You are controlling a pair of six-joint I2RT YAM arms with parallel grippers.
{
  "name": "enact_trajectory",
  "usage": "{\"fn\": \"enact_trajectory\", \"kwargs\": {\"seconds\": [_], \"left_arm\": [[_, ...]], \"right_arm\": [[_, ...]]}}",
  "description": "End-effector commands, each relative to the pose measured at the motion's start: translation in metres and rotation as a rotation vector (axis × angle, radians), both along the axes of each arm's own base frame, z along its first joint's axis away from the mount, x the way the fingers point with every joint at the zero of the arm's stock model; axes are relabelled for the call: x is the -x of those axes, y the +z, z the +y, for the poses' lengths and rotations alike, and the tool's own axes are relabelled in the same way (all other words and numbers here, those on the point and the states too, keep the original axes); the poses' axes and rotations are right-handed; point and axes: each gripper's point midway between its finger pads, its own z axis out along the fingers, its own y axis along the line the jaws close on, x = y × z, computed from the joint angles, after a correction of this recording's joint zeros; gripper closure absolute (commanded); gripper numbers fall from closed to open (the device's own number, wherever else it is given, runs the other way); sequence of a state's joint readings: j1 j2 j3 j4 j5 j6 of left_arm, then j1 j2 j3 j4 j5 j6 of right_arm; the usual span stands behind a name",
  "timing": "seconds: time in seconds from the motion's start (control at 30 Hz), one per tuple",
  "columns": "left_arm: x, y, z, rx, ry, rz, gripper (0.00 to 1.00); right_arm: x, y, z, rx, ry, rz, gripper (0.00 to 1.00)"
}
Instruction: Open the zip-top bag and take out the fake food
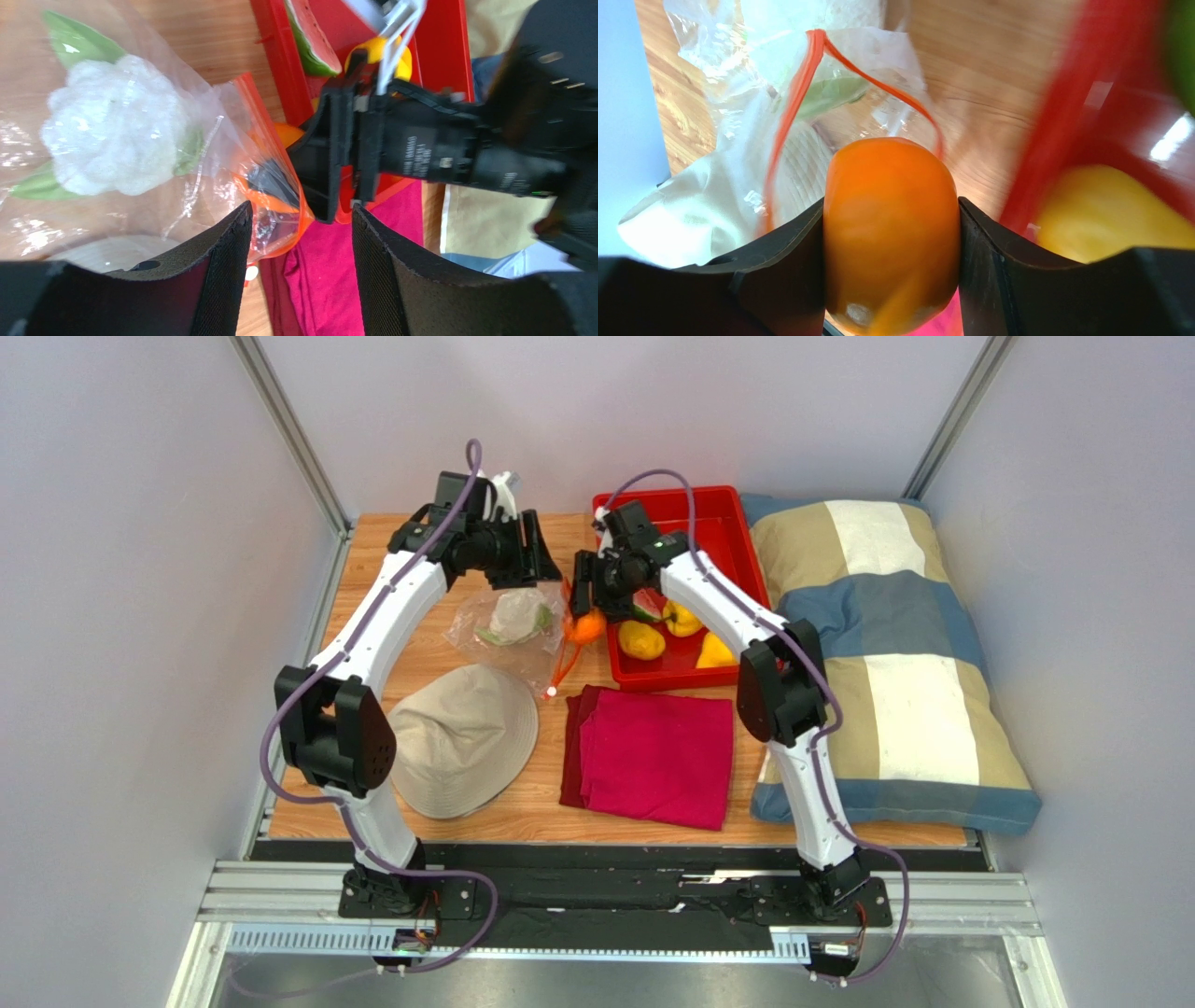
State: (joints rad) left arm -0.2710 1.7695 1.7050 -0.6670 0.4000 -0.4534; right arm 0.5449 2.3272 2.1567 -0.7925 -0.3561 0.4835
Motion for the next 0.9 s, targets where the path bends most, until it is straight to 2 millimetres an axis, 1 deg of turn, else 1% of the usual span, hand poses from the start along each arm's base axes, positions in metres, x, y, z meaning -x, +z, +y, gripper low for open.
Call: {"fn": "enact_trajectory", "kwargs": {"seconds": [0.0, 0.03, 0.07, 0.1, 0.13, 0.17, 0.2, 0.23, 0.27, 0.3, 0.33, 0.37, 0.4, 0.43, 0.47, 0.5, 0.53, 0.57, 0.6, 0.63, 0.67, 0.7, 0.73, 0.77, 0.8, 0.83, 0.87], "left_arm": [[-0.001, 0.007, -0.028, -0.066, -0.038, -0.057, 0.39], [0.0, 0.004, -0.03, -0.094, -0.041, -0.059, 0.39], [-0.001, 0.002, -0.027, -0.146, -0.021, -0.064, 0.38], [0.003, -0.006, -0.035, -0.201, -0.047, -0.067, 0.38], [0.002, -0.002, -0.035, -0.234, -0.04, -0.08, 0.38], [0.003, -0.008, -0.03, -0.291, -0.019, -0.07, 0.38], [0.003, -0.013, -0.033, -0.315, -0.035, -0.071, 0.38], [0.004, -0.012, -0.043, -0.325, -0.058, -0.085, 0.38], [0.005, -0.014, -0.044, -0.356, -0.059, -0.089, 0.37], [0.005, -0.023, -0.046, -0.391, -0.073, -0.081, 0.36], [0.005, -0.017, -0.053, -0.421, -0.078, -0.107, 0.34], [0.006, -0.023, -0.047, -0.484, -0.063, -0.098, 0.33], [0.004, -0.031, -0.048, -0.527, -0.075, -0.096, 0.33], [0.002, -0.03, -0.05, -0.546, -0.078, -0.11, 0.32], [0.003, -0.032, -0.051, -0.585, -0.078, -0.116, 0.32], [0.002, -0.039, -0.05, -0.618, -0.082, -0.11, 0.32], [0.0, -0.038, -0.05, -0.635, -0.074, -0.117, 0.32], [0.0, -0.041, -0.046, -0.666, -0.066, -0.109, 0.32], [-0.002, -0.047, -0.046, -0.682, -0.069, -0.098, 0.31], [-0.002, -0.049, -0.044, -0.695, -0.067, -0.094, 0.31], [-0.004, -0.053, -0.043, -0.712, -0.071, -0.09, 0.31], [-0.005, -0.06, -0.042, -0.731, -0.074, -0.078, 0.3], [-0.005, -0.062, -0.039, -0.751, -0.071, -0.068, 0.3], [-0.007, -0.069, -0.037, -0.772, -0.067, -0.056, 0.3], [-0.006, -0.071, -0.037, -0.777, -0.07, -0.051, 0.29], [-0.007, -0.072, -0.036, -0.782, -0.07, -0.048, 0.29], [-0.008, -0.075, -0.035, -0.79, -0.067, -0.043, 0.29]], "right_arm": [[-0.02, 0.062, -0.068, 0.035, -0.082, -0.133, 0.89], [-0.029, 0.065, -0.087, 0.037, -0.116, -0.139, 0.87], [-0.03, 0.068, -0.098, 0.042, -0.126, -0.148, 0.86], [-0.035, 0.061, -0.118, 0.052, -0.161, -0.134, 0.82], [-0.039, 0.058, -0.128, 0.053, -0.179, -0.129, 0.79], [-0.042, 0.054, -0.137, 0.055, -0.193, -0.118, 0.76], [-0.049, 0.05, -0.154, 0.051, -0.218, -0.106, 0.71], [-0.052, 0.048, -0.163, 0.055, -0.232, -0.102, 0.6], [-0.056, 0.043, -0.171, 0.064, -0.246, -0.095, 0.52], [-0.061, 0.041, -0.185, 0.08, -0.263, -0.097, 0.43], [-0.066, 0.044, -0.191, 0.089, -0.269, -0.11, 0.29], [-0.069, 0.046, -0.196, 0.1, -0.277, -0.117, 0.22], [-0.069, 0.043, -0.206, 0.129, -0.29, -0.106, 0.16], [-0.07, 0.045, -0.209, 0.146, -0.286, -0.117, 0.07], [-0.071, 0.05, -0.213, 0.158, -0.29, -0.131, 0.03], [-0.07, 0.055, -0.215, 0.17, -0.296, -0.145, 0.0], [-0.069, 0.056, -0.216, 0.171, -0.297, -0.147, 0.0], [-0.066, 0.055, -0.217, 0.17, -0.299, -0.141, 0.0], [-0.064, 0.056, -0.215, 0.161, -0.295, -0.137, 0.0], [-0.059, 0.063, -0.212, 0.146, -0.291, -0.143, 0.0], [-0.052, 0.055, -0.209, 0.14, -0.289, -0.113, 0.0], [-0.05, 0.057, -0.199, 0.113, -0.273, -0.122, 0.0], [-0.045, 0.071, -0.195, 0.093, -0.271, -0.146, 0.0], [-0.044, 0.074, -0.189, 0.078, -0.268, -0.166, 0.0], [-0.034, 0.069, -0.179, 0.07, -0.247, -0.158, 0.0], [-0.029, 0.078, -0.173, 0.049, -0.236, -0.18, 0.0], [-0.029, 0.084, -0.164, 0.015, -0.232, -0.201, 0.0]]}}
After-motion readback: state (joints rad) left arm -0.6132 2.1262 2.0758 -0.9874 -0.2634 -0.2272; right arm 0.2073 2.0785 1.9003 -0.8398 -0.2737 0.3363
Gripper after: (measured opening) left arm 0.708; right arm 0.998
